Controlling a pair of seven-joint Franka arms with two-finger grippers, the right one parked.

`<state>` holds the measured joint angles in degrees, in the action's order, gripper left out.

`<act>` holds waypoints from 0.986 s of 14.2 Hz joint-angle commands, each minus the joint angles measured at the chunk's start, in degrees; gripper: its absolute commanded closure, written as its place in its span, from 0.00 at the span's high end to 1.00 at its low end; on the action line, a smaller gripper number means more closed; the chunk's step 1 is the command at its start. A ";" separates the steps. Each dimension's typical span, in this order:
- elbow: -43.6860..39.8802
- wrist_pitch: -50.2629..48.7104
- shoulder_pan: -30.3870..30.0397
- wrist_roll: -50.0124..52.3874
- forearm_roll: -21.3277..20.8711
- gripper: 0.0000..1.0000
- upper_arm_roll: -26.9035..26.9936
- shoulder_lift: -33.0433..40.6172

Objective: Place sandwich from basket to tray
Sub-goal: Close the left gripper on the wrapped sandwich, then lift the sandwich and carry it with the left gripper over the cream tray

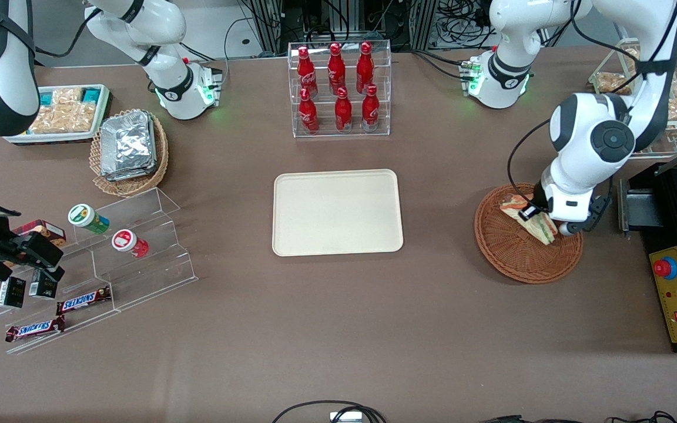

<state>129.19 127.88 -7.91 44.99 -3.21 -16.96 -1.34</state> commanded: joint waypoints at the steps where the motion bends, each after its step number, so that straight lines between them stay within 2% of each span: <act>1: -5.78 -5.61 0.00 -0.60 -0.57 0.00 -4.74 -0.68; 2: -6.23 -5.53 0.00 -0.60 -0.92 0.00 -6.84 -0.69; 4: -7.19 -5.36 0.00 -0.25 -4.94 0.00 -11.24 -1.30; 10: -8.25 -4.83 0.00 0.54 -8.91 0.00 -21.35 -3.06; 12: -8.25 -4.65 1.13 1.24 -10.76 0.00 -23.81 -3.93; 14: -8.60 -4.65 4.38 2.12 -14.26 0.00 -24.00 -6.56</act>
<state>122.41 123.78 -6.05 45.49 -13.85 -40.51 -4.60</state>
